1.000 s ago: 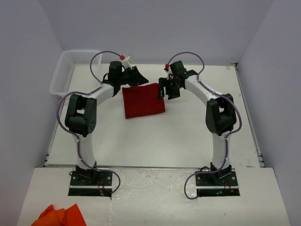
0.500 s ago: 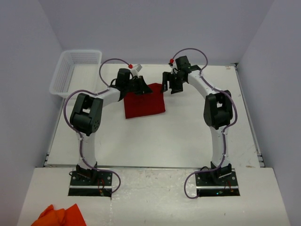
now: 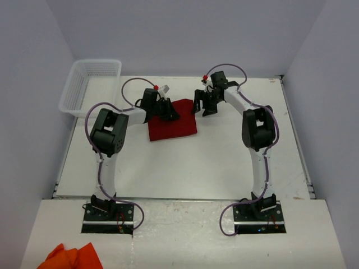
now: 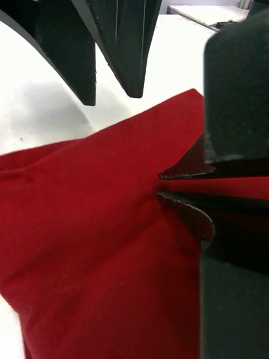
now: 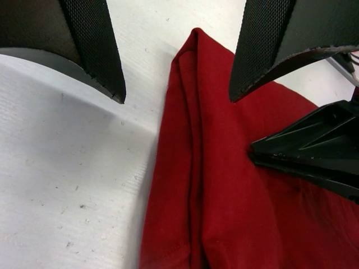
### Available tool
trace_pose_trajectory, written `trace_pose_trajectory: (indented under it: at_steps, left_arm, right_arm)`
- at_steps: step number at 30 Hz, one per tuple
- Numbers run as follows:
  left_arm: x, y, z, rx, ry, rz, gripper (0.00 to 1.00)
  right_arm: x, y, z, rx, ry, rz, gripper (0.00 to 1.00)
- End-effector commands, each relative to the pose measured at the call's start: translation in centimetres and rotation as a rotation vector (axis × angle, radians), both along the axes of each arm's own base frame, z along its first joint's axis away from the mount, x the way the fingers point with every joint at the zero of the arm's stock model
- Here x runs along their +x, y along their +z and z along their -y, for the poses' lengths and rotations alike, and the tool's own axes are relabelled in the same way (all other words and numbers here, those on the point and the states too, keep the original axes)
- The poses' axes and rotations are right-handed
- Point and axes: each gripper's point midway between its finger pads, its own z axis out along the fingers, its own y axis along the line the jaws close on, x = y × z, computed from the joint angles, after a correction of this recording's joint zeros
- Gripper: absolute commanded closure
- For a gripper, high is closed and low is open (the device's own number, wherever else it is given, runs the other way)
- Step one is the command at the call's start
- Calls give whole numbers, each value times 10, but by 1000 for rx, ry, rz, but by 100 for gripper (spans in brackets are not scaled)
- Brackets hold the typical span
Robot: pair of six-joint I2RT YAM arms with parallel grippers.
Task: Fold and stack the t-shirts
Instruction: Fold the long partially folded tshirt into a neat square
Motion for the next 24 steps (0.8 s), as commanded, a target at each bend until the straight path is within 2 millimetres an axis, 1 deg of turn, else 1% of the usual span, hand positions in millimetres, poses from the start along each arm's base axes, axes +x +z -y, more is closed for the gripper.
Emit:
trace_pose_trajectory:
  at_steps: [1, 4, 7, 8, 10, 11, 13, 15, 16, 19, 21, 22, 23, 24]
  left_arm:
    - [-6, -12, 0, 18, 10, -28, 86]
    - [-16, -24, 2, 28, 9, -67, 86]
    - [-32, -39, 2, 59, 5, -106, 86]
    - [-37, -41, 3, 64, -2, -112, 87]
    - [-48, -46, 4, 77, -17, -127, 87]
    - [-52, -49, 5, 83, -24, -132, 87]
    - [-60, -54, 4, 98, -34, -139, 87]
    - [-66, -55, 4, 102, -37, -144, 87]
    - [-69, -55, 2, 104, -38, -147, 87]
    - [-74, -54, 1, 106, -43, -148, 87]
    - [-75, -53, 1, 108, -44, -142, 87]
    - [-74, -52, 1, 107, -44, -141, 87]
    - [-74, -51, 2, 105, -46, -140, 87]
    - [-74, -50, 3, 99, -49, -142, 87]
  right_arm:
    - [2, 26, -7, 49, 18, 58, 25]
    - [-3, 23, -6, 51, 23, 48, 24]
    - [-10, 21, -5, 65, 27, 26, 23]
    - [-14, 20, -3, 62, 25, 16, 22]
    - [-21, 21, -6, 90, 45, 11, 22]
    - [-26, 16, -5, 90, 47, -3, 22]
    - [-29, 19, -6, 112, 54, -3, 22]
    - [-31, 16, -3, 116, 44, -21, 21]
    - [-31, 18, -5, 127, 47, -15, 21]
    - [-34, 17, -7, 149, 46, -23, 21]
    - [-38, 13, -8, 159, 30, -47, 21]
    - [-36, 12, -10, 174, 26, -38, 20]
    - [-43, 3, -11, 180, 22, -65, 19]
    - [-45, 0, -12, 186, 4, -81, 18]
